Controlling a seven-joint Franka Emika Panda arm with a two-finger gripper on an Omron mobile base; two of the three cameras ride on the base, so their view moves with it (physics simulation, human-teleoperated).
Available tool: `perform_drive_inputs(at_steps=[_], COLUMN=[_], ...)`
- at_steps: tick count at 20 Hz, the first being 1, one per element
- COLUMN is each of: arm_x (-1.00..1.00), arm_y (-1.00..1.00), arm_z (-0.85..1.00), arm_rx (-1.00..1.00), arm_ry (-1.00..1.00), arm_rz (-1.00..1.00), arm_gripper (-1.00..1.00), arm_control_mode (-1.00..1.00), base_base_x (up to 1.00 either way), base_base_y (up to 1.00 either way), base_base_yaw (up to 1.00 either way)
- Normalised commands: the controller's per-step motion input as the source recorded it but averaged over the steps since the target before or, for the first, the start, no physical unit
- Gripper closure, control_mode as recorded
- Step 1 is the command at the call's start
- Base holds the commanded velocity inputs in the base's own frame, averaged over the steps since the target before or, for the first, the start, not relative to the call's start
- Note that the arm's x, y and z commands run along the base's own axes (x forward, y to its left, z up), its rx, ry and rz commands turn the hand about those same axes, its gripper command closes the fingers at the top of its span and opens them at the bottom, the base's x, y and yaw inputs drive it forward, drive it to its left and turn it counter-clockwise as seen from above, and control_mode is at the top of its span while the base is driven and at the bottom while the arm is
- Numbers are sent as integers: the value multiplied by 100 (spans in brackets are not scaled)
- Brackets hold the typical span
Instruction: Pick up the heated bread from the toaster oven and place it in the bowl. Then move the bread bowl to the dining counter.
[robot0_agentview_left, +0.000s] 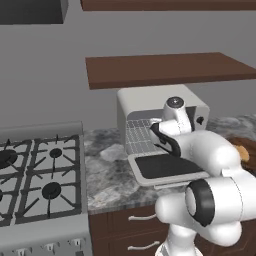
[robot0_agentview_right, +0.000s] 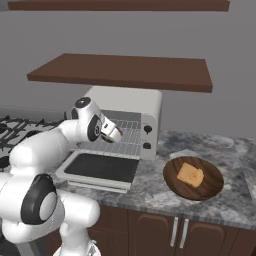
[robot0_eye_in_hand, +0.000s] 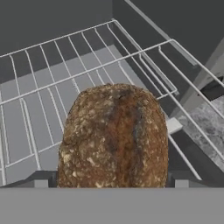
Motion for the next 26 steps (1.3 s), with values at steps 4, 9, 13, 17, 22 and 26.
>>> perform_drive_inputs(at_steps=[4, 9, 13, 17, 22, 26], arm_x=[-100, -100, -100, -95, -36, 9], arm_y=[0, -9, -43, -84, -100, -100], arm_z=[30, 58, 62, 32, 9, 0], arm_rx=[4, 4, 6, 5, 4, 6], arm_ry=[0, 0, 0, 6, 8, 17], arm_rz=[-2, -10, -22, -31, -22, -15], arm_gripper=[100, 100, 100, 100, 100, 100], arm_control_mode=[-100, -100, -100, -100, -100, -100], base_base_x=[0, 0, 0, 0, 0, 0], base_base_y=[0, 0, 0, 0, 0, 0], base_base_yaw=[0, 0, 0, 0, 0, 0])
